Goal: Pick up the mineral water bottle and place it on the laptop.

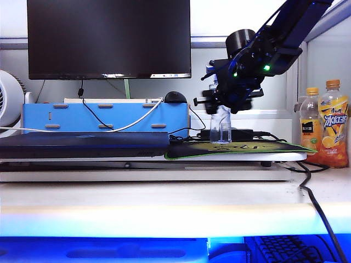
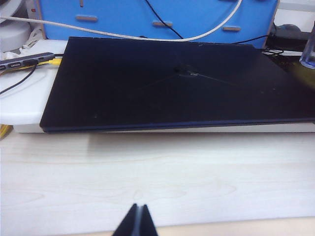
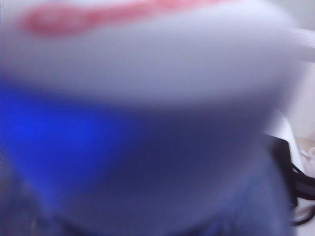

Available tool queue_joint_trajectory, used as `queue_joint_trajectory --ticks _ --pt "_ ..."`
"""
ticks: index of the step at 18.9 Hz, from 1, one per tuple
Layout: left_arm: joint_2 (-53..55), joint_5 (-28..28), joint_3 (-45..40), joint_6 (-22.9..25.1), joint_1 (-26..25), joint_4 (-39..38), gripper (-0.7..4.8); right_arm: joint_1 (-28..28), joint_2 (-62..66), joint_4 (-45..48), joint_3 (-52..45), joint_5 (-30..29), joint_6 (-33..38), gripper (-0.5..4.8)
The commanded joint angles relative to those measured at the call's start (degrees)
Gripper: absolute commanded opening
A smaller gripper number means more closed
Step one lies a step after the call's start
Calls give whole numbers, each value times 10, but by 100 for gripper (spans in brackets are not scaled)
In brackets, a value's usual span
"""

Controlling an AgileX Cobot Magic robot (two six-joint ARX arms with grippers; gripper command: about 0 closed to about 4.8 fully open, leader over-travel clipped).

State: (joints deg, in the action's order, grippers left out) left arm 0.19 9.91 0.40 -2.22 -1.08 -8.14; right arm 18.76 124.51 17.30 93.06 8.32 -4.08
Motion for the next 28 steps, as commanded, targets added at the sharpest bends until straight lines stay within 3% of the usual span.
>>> queue_joint_trajectory --ticks 1,5,10,12,19,28 --pt "-1 4 0 1 0 -3 -2 0 -2 23 3 -26 -2 -1" --pt "-1 4 0 1 0 -3 -2 1 -15 30 30 -59 -2 -1" --pt "-1 3 0 1 0 -3 -2 34 -47 -55 170 -247 18 -1" --pt "-1 4 0 1 0 -3 -2 61 -46 -79 202 -296 29 -1" --pt "-1 4 0 1 0 -4 -2 159 -22 -153 203 -312 9 -1" --pt "-1 4 0 1 0 -4 -2 174 29 -165 202 -294 9 -1"
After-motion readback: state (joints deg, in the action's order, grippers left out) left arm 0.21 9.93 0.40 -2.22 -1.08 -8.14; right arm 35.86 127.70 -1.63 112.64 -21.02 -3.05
